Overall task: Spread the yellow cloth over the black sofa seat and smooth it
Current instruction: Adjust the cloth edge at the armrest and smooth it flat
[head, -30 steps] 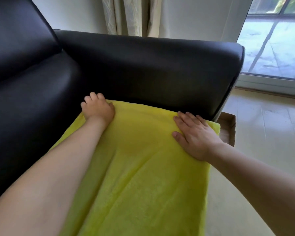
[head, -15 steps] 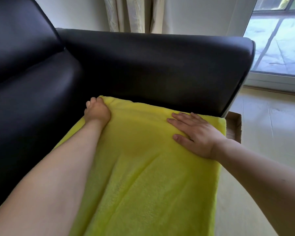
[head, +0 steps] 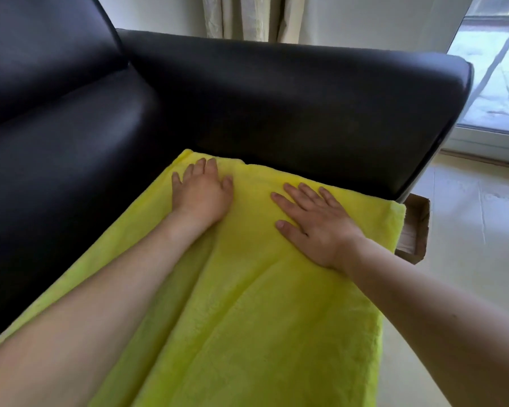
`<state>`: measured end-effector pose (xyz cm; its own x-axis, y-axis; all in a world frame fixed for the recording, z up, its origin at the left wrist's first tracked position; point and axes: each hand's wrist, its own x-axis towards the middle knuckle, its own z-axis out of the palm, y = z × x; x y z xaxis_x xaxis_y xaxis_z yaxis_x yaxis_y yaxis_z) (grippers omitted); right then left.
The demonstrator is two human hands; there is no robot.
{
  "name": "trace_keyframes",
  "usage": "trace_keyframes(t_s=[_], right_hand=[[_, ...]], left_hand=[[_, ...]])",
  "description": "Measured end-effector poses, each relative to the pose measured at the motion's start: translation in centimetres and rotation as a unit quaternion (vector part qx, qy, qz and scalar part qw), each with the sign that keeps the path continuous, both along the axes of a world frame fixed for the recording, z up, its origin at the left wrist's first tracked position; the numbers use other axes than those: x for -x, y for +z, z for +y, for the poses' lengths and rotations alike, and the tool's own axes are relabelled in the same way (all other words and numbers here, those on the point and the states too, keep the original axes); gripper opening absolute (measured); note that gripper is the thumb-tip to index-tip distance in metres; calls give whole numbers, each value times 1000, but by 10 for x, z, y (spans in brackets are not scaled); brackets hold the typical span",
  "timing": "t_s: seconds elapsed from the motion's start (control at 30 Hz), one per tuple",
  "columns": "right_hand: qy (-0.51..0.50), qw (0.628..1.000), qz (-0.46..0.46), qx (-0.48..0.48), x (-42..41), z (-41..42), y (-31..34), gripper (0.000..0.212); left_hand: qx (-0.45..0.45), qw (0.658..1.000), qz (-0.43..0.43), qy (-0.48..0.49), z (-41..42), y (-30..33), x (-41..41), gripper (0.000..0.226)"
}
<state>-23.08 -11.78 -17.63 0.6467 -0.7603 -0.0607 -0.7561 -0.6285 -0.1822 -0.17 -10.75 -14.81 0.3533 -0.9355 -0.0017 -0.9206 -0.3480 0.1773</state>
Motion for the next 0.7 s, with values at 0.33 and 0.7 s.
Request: trace_keyframes(t_s=[0.33, 0.7], right_hand=[[12, 998, 38, 38, -3, 3, -4, 63], [-49, 978, -138, 150, 15, 112, 24, 58]], left_hand=[[-37, 998, -30, -44, 146, -30, -28, 73], [143, 989, -28, -6, 256, 21, 86, 66]])
